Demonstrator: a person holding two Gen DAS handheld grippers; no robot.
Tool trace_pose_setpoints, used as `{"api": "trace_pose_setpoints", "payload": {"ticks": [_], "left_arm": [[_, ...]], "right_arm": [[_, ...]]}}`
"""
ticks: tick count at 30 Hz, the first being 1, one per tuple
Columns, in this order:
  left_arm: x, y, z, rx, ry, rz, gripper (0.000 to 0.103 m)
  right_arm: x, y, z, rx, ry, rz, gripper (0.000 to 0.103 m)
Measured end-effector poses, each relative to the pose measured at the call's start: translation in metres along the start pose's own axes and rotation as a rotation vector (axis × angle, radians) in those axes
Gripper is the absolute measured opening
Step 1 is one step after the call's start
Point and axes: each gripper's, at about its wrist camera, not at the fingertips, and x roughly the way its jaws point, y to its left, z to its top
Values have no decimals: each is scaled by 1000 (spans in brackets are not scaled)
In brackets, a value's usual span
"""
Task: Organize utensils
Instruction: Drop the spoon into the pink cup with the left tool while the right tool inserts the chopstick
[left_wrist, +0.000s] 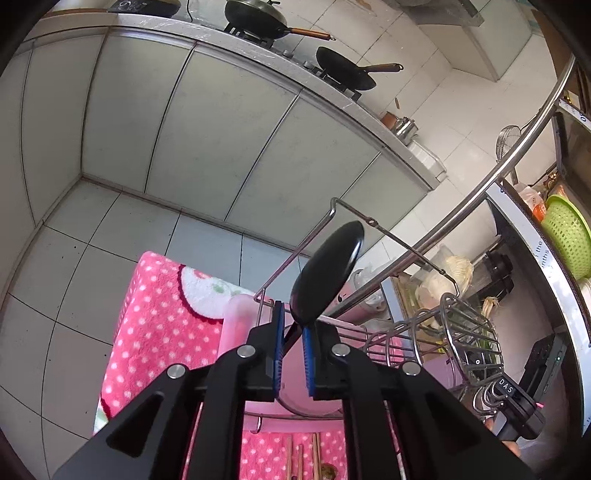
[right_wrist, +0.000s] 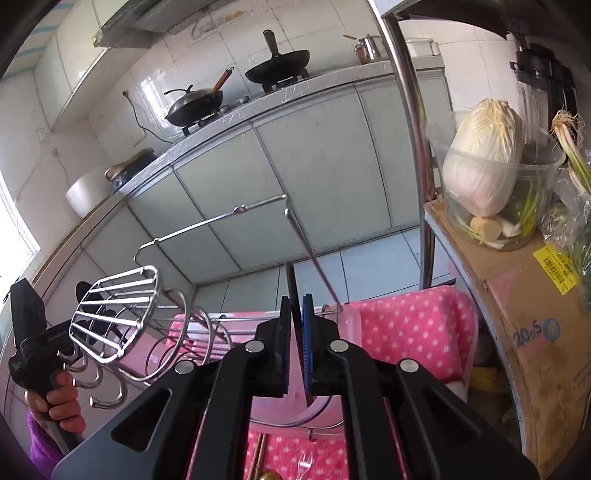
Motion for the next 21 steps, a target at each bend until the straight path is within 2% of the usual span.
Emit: {"api": "trace_pose_setpoints", "payload": {"ticks": [2, 5, 6, 12, 21], "left_arm": [[-1, 1, 0, -12, 18, 4, 11], [-5, 3, 0, -20, 25, -5, 16], [-7, 3, 1, -20, 21, -3, 18], [-22, -1, -2, 9, 9, -6, 25], [-59, 2, -31, 54, -2, 0, 26]], "right_arm": [[-1, 1, -1, -1, 7, -5, 11], [-11, 3, 0, -13, -9, -4, 42], [-14, 4, 0, -19, -16, -5, 45], [-39, 2, -8, -27, -44, -29, 45], [-75, -10, -58, -1, -33, -72, 45]]}}
